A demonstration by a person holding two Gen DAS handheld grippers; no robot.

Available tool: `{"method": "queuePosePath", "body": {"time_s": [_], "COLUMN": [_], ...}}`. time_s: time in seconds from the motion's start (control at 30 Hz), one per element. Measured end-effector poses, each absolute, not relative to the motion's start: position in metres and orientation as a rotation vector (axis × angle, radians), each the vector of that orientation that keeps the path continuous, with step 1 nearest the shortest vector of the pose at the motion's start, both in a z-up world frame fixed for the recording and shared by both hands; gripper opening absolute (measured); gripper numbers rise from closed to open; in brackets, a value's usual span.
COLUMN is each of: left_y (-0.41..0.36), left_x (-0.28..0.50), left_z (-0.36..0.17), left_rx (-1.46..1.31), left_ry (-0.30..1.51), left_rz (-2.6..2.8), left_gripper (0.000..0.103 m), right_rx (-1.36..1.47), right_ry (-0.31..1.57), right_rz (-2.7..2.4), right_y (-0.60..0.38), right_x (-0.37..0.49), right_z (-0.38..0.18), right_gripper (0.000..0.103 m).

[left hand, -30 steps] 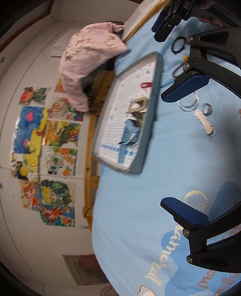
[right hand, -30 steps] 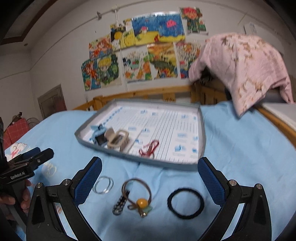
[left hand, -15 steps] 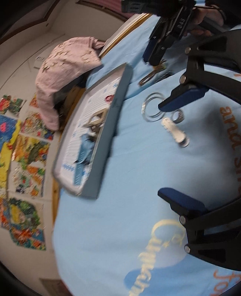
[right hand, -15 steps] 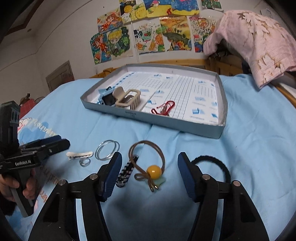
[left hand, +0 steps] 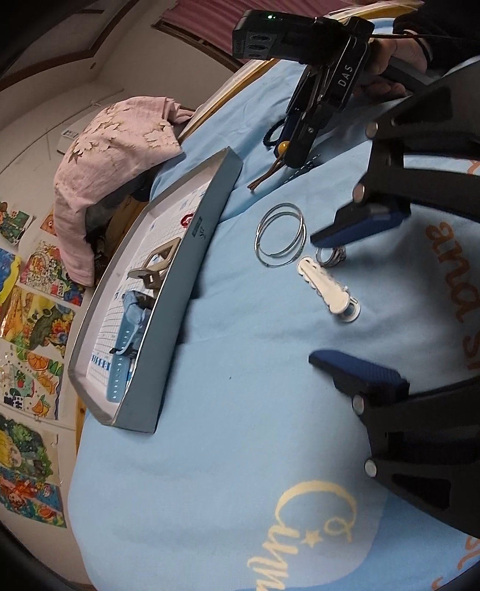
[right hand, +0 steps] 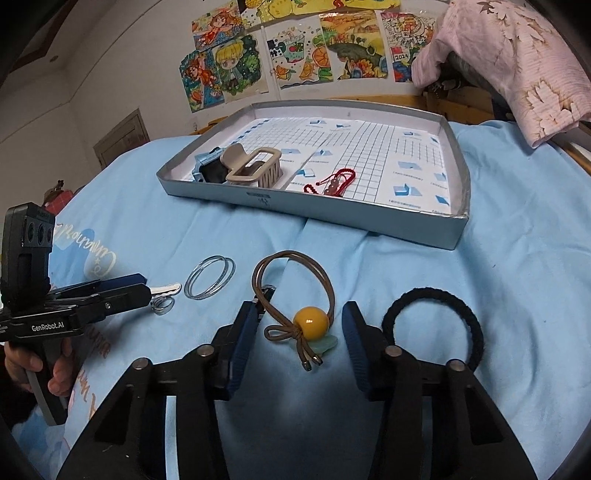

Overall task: Organize jewelry
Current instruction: 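Move the left tool to the white hair clip while the right tool approaches the brown hair tie, then grasp the white hair clip with the left tool while the right tool grasps the brown bead hair tie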

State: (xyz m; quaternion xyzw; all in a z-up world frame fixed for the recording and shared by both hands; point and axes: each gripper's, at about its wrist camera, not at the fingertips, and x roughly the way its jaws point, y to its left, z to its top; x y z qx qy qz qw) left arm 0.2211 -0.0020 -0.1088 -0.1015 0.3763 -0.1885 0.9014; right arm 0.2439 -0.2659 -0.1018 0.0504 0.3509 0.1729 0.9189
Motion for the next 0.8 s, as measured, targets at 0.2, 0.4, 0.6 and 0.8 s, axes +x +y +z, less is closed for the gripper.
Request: {"method": "queuePosePath", "body": {"time_s": [0.2, 0.4, 0.6, 0.8], "left_y": [-0.004, -0.011, -0.016, -0.021], "left_x": [0.221, 0.219, 0.215, 0.209], "left_z": [-0.110, -0.110, -0.104, -0.085], "left_rx": [-0.209, -0.178, -0.148, -0.126], "left_ry": [0.801, 0.813, 0.793, 0.734], "left_rz": [-0.420, -0.438, -0.435, -0.440], "left_gripper": [0.027, 0.016, 0.016, 0.015], "right_rx": [0.107, 0.101, 0.084, 0.060], "right_ry": [0.725, 0.738, 0.722, 0.654], "right_rz": [0.362, 0.369, 0.369, 0.375], "right_y": [-0.265, -0.263, -0.261, -0.259], "right_x": [0.244, 0.245, 0.241, 0.230], "right_z": [-0.103, -0.105, -0.102, -0.091], "right_gripper": [0.037, 0.024, 0.022, 0.022]}}
